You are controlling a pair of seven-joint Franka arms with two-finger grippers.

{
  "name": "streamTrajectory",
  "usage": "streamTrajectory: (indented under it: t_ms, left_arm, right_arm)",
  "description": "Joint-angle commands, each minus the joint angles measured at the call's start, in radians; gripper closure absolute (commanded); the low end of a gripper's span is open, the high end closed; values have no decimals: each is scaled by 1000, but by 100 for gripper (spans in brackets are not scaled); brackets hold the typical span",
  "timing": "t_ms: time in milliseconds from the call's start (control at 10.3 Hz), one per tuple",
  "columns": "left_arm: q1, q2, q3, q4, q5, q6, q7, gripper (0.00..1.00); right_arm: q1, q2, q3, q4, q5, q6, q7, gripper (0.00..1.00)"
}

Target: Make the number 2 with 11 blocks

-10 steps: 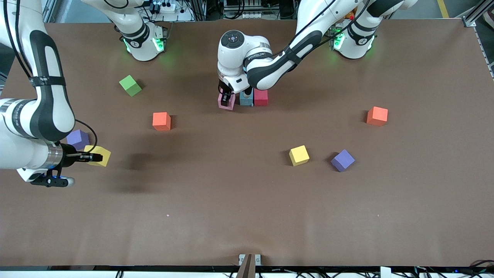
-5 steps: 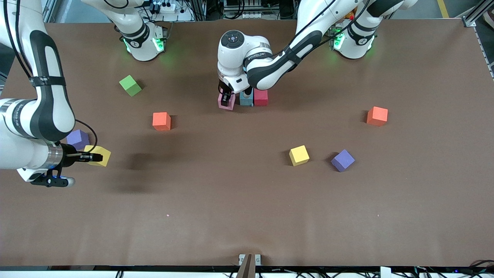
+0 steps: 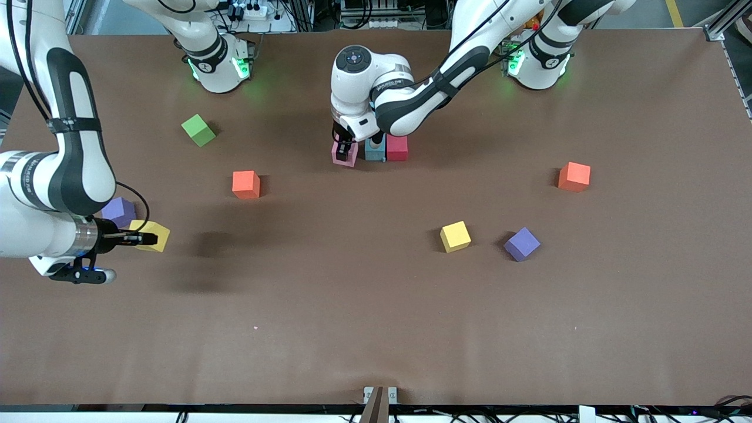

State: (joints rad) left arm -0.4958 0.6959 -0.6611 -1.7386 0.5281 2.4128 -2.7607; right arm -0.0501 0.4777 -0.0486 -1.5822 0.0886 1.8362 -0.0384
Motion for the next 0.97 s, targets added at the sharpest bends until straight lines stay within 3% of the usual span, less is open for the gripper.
streamTrajectory:
  t_ms: [0, 876]
  left_arm:
    - [-10, -29, 9, -16, 29, -4, -168, 94]
    - [-23, 5, 12, -7, 44, 9, -221, 93]
  right_arm:
    - [-16, -4, 15, -6, -18, 0, 18, 66]
    - [-11, -4, 15, -10, -13, 0, 18, 66]
